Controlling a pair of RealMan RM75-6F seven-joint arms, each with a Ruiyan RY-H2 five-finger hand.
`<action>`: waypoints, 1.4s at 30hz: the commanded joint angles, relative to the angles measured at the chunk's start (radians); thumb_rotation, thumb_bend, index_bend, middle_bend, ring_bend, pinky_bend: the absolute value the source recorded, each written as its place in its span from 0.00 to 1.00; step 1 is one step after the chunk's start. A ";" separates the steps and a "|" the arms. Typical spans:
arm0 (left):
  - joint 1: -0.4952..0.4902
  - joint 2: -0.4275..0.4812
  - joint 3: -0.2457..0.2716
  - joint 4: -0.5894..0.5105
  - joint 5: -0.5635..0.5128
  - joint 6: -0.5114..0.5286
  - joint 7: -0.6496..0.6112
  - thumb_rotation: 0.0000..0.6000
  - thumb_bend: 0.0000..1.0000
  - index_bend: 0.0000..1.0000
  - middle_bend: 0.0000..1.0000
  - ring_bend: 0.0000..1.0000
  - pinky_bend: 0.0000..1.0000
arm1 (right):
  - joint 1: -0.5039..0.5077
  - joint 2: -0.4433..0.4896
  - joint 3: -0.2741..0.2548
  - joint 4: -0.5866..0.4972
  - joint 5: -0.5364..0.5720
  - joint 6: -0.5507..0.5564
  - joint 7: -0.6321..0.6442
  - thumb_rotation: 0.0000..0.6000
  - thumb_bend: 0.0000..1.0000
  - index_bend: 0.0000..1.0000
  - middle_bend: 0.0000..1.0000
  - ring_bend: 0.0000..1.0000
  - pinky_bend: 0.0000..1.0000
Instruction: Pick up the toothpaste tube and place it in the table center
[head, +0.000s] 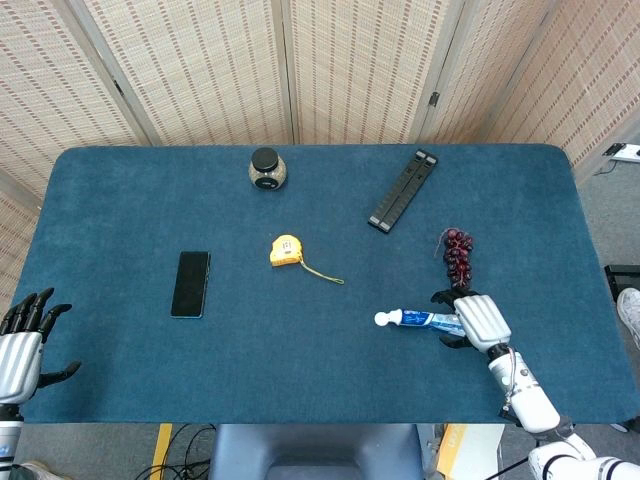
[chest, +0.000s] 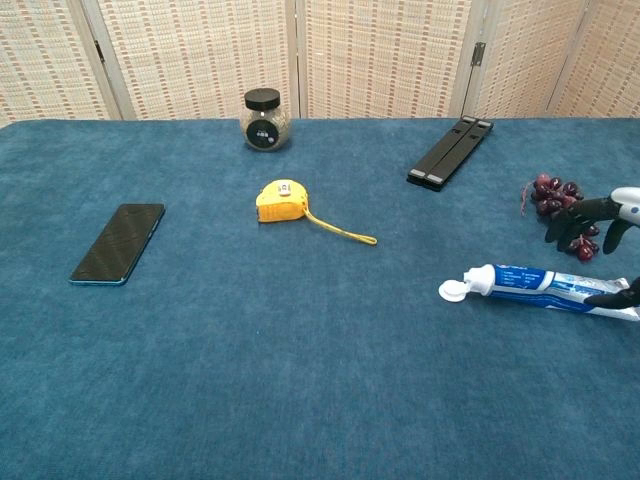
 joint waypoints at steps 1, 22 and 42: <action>0.001 -0.001 0.000 0.002 -0.001 0.001 -0.002 1.00 0.02 0.24 0.08 0.05 0.14 | 0.017 -0.022 0.001 0.025 0.015 -0.023 -0.008 1.00 0.23 0.32 0.37 0.24 0.36; 0.003 -0.012 -0.001 0.031 -0.004 -0.008 -0.030 1.00 0.02 0.24 0.05 0.05 0.14 | 0.068 -0.112 0.009 0.109 0.065 -0.060 -0.034 1.00 0.34 0.43 0.47 0.31 0.41; -0.072 0.043 -0.084 0.040 -0.015 -0.075 -0.221 1.00 0.02 0.10 0.05 0.05 0.14 | 0.092 -0.052 0.033 -0.028 -0.081 0.062 0.193 1.00 0.61 0.65 0.63 0.48 0.52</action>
